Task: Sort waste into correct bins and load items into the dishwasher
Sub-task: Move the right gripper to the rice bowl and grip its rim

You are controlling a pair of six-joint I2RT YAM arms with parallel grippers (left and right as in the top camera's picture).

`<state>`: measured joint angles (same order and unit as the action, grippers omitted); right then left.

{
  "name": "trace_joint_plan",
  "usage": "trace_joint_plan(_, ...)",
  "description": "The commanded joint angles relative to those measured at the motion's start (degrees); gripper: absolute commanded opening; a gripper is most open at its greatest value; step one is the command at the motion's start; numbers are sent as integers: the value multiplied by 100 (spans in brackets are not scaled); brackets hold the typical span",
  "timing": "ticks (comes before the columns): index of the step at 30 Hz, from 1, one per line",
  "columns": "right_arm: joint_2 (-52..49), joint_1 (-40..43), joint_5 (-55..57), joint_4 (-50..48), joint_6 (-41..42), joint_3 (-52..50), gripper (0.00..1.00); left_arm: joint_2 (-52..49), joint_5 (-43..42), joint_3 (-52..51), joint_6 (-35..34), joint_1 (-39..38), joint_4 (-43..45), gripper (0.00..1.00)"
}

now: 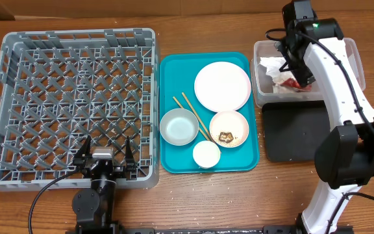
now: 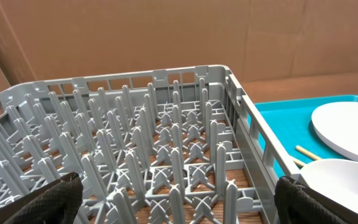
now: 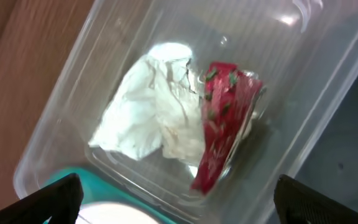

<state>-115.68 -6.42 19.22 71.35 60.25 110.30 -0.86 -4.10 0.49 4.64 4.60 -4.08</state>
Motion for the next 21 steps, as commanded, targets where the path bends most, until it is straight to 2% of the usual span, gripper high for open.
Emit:
trace_joint_plan(1,509,-39,-669,92,-1690,566,100,61,-22,-22,-35,22,-4,100)
trace_joint_plan(3,839,-109,-1626,407,-2557,791,99,61,-22,-22,-35,22,-4,100)
trace_joint_plan(4,977,-162,-1871,544,-2741,807,99,61,-22,-22,-37,22,-4,100)
trace_joint_plan(12,1248,-994,-2315,1792,-2800,610,99,59,-22,-22,-35,22,-4,100)
trace_joint_plan(16,1239,-1718,-2275,1497,-2778,-55,99,59,-22,-22,-37,22,-4,100)
trace_joint_plan(19,1239,-2074,-2275,848,-2597,-802,98,61,-22,-22,-35,22,-4,100)
trace_joint_plan(21,1237,-2245,-2269,289,-2597,-1344,94,61,-22,-22,-37,22,-4,100)
